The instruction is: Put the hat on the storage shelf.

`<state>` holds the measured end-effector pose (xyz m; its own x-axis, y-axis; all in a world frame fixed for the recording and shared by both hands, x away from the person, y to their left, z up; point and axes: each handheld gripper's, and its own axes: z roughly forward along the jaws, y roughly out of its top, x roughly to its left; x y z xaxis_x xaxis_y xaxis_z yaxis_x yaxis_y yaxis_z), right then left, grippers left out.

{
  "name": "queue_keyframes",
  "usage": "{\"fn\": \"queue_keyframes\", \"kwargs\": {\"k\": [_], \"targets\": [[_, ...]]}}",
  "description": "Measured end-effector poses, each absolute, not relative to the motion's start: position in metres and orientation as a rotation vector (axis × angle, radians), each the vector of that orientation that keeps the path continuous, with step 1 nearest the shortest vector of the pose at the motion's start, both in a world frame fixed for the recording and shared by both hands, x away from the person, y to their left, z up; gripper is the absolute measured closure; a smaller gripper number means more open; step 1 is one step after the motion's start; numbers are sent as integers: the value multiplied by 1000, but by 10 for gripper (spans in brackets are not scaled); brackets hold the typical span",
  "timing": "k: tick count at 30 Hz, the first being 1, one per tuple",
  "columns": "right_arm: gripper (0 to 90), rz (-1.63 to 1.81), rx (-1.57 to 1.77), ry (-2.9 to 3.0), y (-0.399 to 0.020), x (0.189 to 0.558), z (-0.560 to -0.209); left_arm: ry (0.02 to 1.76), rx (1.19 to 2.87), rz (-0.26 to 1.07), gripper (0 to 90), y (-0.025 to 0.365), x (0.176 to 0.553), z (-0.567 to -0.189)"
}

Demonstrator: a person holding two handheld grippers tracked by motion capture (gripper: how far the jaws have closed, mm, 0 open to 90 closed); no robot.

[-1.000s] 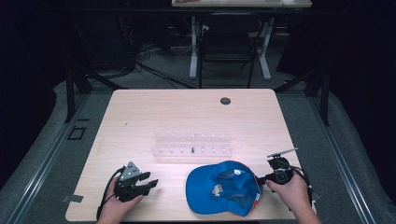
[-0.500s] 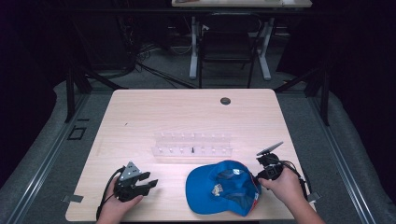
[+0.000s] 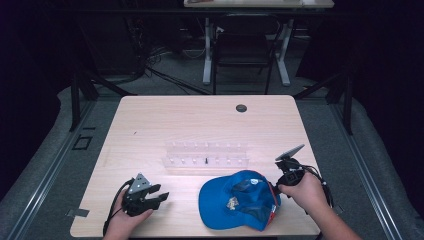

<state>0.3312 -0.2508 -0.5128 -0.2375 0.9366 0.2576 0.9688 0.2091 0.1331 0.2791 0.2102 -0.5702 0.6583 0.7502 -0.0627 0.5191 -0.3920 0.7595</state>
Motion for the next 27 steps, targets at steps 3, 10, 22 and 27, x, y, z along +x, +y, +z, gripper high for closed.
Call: {"fn": "queue_keyframes", "kwargs": {"k": [3,10,22,27], "targets": [[897,-431,-1878,-2331,-249,332,-503,980,2085,375,534,210,279,-570],[898,-388,-1836,-2369,-243,334,-480,979,2087,374,534,210,279,-571],[900,-407,-1804,-2379,-233,336,-446,968,2096,357,534,211,280,-571],[900,-418,-1789,-2393,-228,337,-431,968,2098,357,535,211,280,-571]]}}
